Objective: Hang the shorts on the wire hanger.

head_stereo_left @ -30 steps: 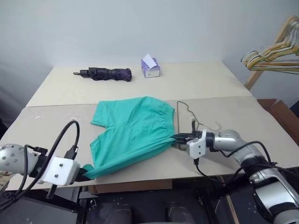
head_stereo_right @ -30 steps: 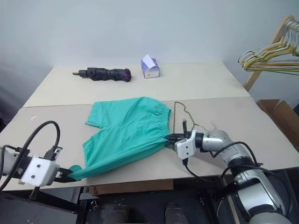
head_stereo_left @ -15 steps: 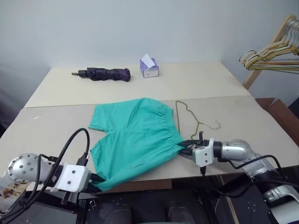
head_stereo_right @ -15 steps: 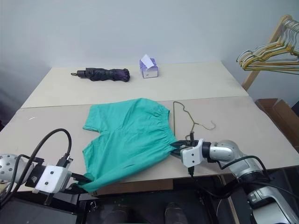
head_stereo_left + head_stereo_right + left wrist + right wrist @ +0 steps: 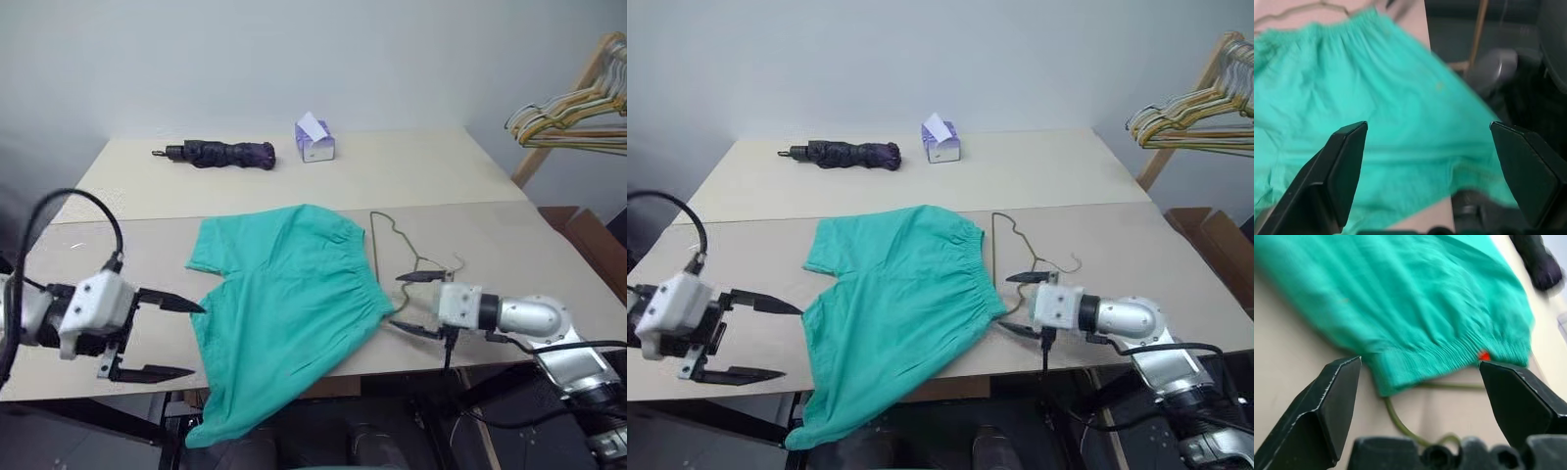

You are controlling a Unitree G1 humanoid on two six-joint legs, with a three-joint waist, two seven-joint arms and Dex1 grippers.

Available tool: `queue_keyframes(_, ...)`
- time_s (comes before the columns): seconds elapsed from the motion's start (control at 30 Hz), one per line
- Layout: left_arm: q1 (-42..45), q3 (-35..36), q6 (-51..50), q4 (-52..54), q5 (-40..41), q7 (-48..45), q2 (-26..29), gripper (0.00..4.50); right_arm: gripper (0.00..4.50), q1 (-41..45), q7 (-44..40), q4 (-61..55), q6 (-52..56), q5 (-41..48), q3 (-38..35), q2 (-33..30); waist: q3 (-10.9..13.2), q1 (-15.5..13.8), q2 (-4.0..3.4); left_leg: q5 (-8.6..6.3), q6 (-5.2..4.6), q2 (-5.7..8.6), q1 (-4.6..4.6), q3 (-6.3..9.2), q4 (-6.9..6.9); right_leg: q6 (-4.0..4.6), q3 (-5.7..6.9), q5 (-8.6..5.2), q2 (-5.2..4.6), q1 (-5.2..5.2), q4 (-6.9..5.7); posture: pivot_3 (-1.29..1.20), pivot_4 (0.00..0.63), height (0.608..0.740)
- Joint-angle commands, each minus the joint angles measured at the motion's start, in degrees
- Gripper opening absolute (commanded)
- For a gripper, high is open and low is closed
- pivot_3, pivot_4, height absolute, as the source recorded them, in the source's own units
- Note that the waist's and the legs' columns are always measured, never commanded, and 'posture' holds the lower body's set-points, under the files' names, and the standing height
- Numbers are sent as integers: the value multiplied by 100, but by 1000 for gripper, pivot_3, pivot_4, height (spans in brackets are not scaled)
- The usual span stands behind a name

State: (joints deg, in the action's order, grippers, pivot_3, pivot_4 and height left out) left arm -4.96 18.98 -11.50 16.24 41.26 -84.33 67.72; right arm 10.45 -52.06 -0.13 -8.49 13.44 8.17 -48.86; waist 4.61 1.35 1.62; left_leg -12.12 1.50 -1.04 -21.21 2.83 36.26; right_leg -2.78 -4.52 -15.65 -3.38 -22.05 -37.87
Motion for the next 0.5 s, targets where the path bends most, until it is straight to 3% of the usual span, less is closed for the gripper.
queue_keyframes(0.03,533,53,-448,160,324,421,-211,4333,4500,67,551,-725,2089,206,-406,-118,1,-33,-2,0,0,2,1,-2,1,0,-2,0,-1,0,1,45,70,740)
queue_keyframes(0.27,1428,-552,-959,540,252,1391,-1068,4333,4500,1032,1758,-1336,6363,201,-159,497,2,-14,-3,-1,0,2,-11,-2,6,1,-5,2,3,-10,0,24,62,740)
queue_keyframes(0.5,1624,-778,-992,593,65,1517,-1399,4333,4500,1453,2433,-1128,7491,-279,414,986,2,-31,-3,-6,-10,4,-29,1,9,9,-1,7,2,-20,10,23,52,740)
